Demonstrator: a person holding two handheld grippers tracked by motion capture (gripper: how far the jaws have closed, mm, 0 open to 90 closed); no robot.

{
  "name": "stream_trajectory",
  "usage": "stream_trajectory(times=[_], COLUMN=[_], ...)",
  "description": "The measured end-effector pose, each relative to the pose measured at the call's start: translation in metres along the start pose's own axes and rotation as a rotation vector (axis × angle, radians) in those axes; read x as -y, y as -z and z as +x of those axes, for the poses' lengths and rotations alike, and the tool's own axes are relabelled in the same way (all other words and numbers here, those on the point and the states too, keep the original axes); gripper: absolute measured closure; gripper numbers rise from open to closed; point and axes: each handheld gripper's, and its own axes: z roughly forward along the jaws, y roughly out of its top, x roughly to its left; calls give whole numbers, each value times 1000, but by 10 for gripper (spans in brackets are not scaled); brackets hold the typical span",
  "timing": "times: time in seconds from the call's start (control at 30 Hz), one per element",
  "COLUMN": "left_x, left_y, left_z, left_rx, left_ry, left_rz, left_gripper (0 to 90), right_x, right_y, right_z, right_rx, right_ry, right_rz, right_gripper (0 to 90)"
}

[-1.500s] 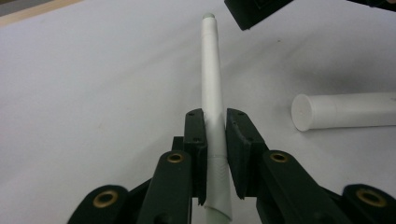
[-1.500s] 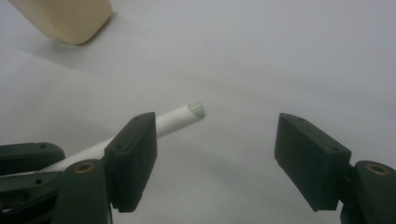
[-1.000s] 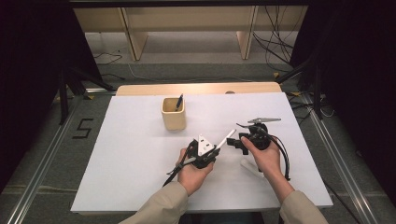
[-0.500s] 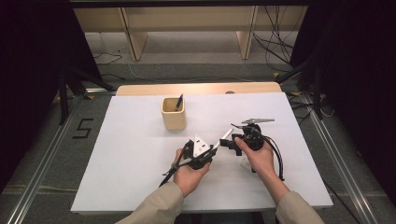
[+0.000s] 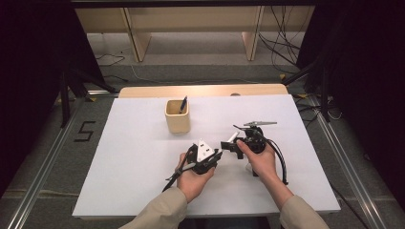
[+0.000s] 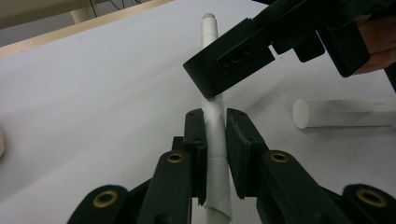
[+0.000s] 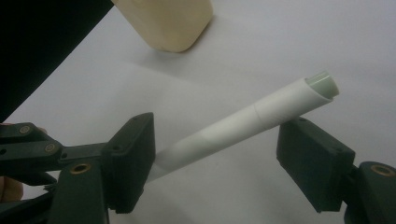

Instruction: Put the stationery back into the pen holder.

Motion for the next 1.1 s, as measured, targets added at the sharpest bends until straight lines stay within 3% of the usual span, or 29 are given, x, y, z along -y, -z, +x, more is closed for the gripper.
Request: stream_trajectory(times=[0.23, 0.63, 0.8, 0.93, 1.1], left_x=[-1, -3, -3, -5, -8], left_y=[2, 2, 2, 2, 5], left_z=[1, 1, 2, 3, 6], left_rx=[-6, -17, -22, -23, -9], left_ry=[5, -4, -1, -8, -40], left_rz=[-8, -27, -35, -52, -68], left_gripper=[787, 786, 784, 784, 775], right_x=[0, -2, -3, -6, -9], right_y=[-5, -2, 1, 6, 12], right_z=[2, 4, 8, 15, 22], right_rx=[-14, -73, -122, -195, -179], right_ry=[-31, -92, -89, -80, -22], right_rz=[-10, -76, -120, -158, -177], right_gripper=[314, 574, 693, 785, 787])
